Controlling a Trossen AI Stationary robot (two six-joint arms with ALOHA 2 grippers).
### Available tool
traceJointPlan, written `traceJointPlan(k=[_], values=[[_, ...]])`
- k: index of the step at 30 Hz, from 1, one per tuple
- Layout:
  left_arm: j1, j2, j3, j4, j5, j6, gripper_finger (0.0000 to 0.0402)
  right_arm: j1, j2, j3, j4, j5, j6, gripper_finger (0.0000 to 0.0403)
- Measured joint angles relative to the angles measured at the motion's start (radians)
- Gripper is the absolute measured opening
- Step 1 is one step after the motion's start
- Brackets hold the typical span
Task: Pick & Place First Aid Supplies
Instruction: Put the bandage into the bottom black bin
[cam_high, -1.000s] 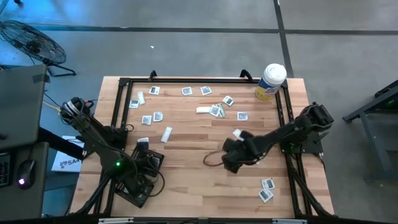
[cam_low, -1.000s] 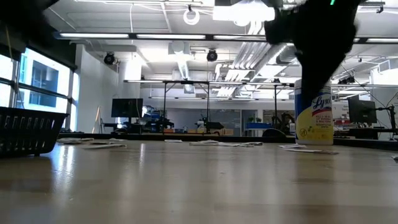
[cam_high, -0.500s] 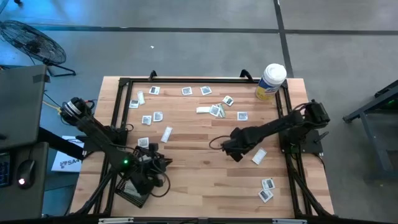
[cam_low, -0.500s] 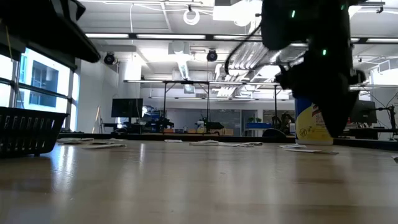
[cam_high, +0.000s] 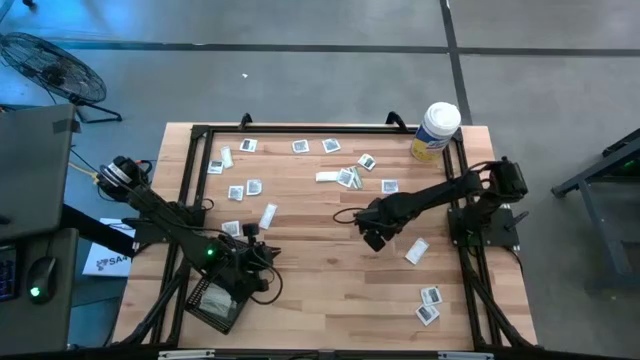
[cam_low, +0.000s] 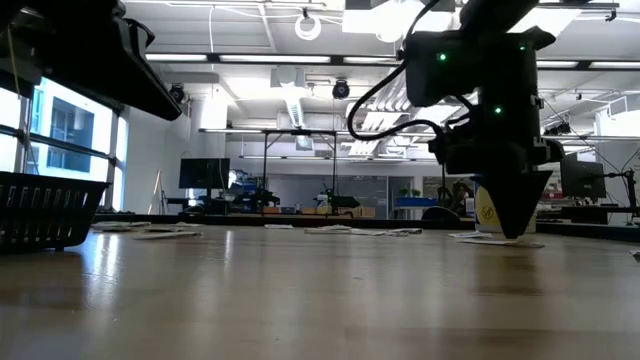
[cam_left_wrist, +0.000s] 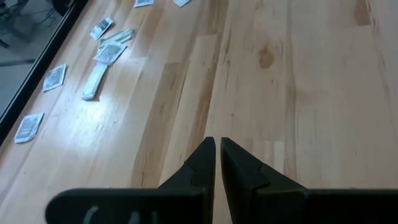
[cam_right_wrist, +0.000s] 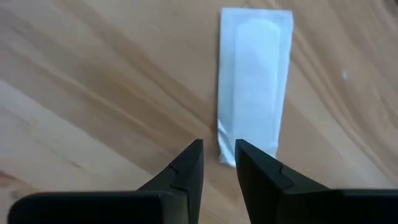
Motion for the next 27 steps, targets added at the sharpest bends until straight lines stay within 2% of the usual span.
traceJointPlan(k=[19, 27], values=[[-0.002, 0.000, 0.000, 0.001, 0.008, 0.000, 0.0021, -0.032, 0.017, -0.001, -0.021, -0.054, 0.022, 0.0082], [-0.002, 0.000, 0.001, 0.018, 0.008, 0.004, 0.0021, -0.046, 0.068, 0.004, -0.022, -0.081, -0.005, 0.0082]])
